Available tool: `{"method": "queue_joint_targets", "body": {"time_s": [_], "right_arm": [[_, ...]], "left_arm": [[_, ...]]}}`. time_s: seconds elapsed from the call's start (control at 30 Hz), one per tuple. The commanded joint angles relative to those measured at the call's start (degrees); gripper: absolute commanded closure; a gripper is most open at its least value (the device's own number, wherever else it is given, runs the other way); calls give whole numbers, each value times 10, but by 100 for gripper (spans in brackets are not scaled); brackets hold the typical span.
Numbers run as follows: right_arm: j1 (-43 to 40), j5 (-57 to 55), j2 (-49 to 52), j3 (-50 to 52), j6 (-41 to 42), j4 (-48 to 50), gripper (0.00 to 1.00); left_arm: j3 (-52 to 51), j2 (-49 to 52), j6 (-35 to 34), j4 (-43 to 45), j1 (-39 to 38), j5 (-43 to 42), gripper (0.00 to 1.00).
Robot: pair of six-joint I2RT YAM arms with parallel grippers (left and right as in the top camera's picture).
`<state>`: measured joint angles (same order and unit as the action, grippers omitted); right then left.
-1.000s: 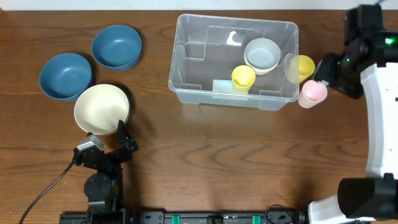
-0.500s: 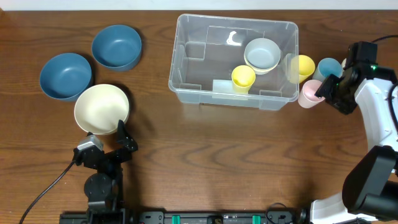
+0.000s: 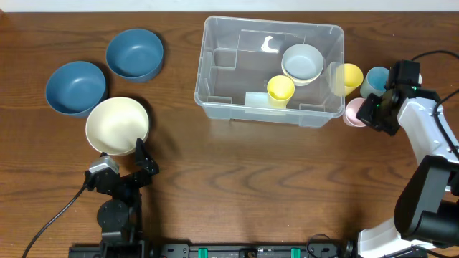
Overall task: Pack container
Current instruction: 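Grasp the pink cup with the right gripper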
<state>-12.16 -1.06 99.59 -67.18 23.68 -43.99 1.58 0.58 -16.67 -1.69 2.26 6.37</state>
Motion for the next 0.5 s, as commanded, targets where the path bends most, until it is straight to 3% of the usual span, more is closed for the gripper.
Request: {"method": "queue_joint_targets", "body": {"time_s": [0.0, 0.3, 0.47], "right_arm": [[-2, -16, -14, -4, 10, -26, 99], [-4, -14, -197, -52, 7, -140, 99], [20, 39, -338, -78, -43, -112, 99]], "left_arm": [[-13, -3, 5, -19, 3, 7, 2], [-13, -3, 5, -19, 3, 7, 2], [-13, -3, 5, -19, 3, 7, 2]]}}
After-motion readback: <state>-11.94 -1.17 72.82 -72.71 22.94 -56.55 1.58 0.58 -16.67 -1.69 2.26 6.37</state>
